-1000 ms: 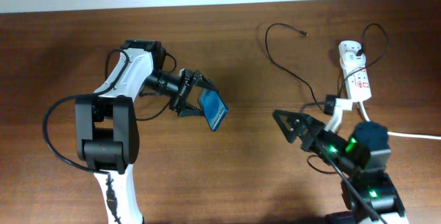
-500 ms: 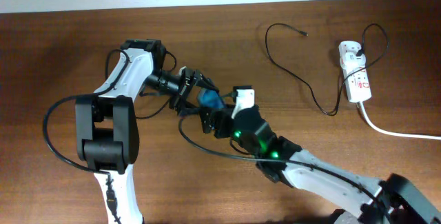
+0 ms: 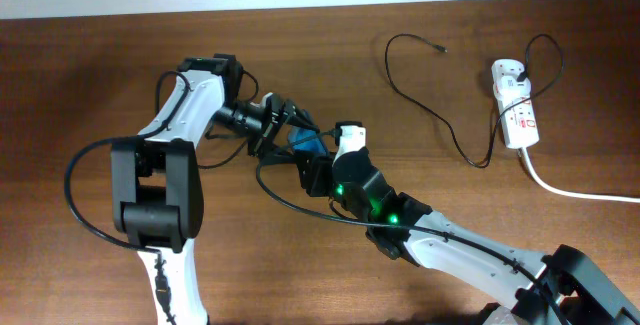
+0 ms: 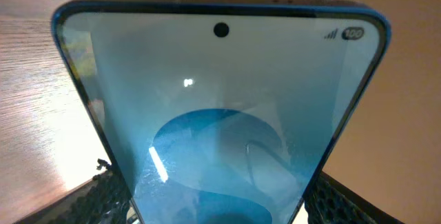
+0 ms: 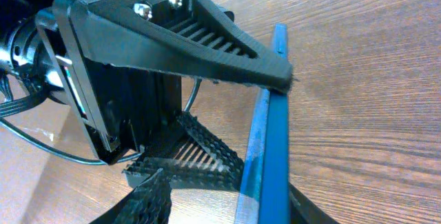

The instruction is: Plug charger to phone and switch on socket

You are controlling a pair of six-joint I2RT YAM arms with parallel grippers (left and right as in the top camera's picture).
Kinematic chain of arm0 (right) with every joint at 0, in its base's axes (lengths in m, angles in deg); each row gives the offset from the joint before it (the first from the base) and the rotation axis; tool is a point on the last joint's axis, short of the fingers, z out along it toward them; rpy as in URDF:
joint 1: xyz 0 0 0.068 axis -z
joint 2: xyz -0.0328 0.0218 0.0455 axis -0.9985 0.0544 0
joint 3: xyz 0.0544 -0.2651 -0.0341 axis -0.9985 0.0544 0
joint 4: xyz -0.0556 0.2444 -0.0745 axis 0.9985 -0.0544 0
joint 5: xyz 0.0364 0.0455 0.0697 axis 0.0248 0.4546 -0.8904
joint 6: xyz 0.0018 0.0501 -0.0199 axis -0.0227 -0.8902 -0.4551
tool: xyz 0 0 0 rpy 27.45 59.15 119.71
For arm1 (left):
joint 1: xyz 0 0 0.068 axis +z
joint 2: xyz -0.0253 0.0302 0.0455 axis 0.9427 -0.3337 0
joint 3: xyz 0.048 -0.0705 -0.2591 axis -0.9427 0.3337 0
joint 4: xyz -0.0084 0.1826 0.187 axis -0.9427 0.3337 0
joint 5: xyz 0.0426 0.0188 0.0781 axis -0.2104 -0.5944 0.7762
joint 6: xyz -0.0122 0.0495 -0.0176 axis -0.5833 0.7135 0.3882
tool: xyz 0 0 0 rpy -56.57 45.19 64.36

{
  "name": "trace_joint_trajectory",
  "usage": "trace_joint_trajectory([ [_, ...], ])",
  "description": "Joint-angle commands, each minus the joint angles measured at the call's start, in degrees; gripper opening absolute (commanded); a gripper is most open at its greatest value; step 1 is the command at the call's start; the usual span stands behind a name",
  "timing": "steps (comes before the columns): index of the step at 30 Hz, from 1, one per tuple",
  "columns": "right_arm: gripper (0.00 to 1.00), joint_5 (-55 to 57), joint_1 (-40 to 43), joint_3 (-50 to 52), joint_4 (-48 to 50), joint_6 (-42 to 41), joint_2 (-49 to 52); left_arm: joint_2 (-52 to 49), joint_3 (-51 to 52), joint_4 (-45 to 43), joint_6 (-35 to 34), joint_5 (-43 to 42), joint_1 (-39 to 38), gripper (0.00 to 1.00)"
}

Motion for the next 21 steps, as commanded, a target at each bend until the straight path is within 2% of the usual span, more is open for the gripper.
trace_joint_trajectory([
  [1,0.43,-0.4,-0.3,-1.3,0.0,-0.4,1.0,-0.2,-1.0,0.0,0.3,-1.4,-2.5,0.63],
  [3,0.32,-0.3,-0.3,-1.3,-1.1,-0.5,1.0,-0.2,-1.0,-0.2,0.3,0.1,-2.9,0.63],
  [8,0.15,-0.4,-0.3,-1.3,-3.2,-3.2,1.0,-0.2,-1.0,-0.3,0.3,0.1,-2.9,0.65],
  [10,0.12,0.3,-0.3,-1.3,-3.2,-3.2,1.0,-0.2,-1.0,-0.3,0.3,0.1,-2.9,0.8],
  [12,0.11,1.9,-0.2,-1.3,-3.2,-3.0,0.9,-0.2,-1.0,-1.0,0.3,0.1,-2.6,0.99],
  [14,0.04,1.0,2.1,-1.3,-3.5,-3.0,0.7,-0.2,-1.8,-1.9,0.9,0.0,0.5,0.99],
  [16,0.04,-0.2,4.7,-1.3,-4.2,-3.0,-0.4,0.0,-6.7,1.8,5.9,-0.9,5.1,0.99],
  [19,0.04,-2.6,10.4,-1.3,-12.9,-3.2,-6.1,4.5,-23.3,18.8,25.3,0.6,14.4,0.99],
  [21,0.04,-4.2,12.7,-1.3,-17.8,-3.2,-10.1,13.0,-28.5,21.8,26.1,15.4,19.6,0.99],
])
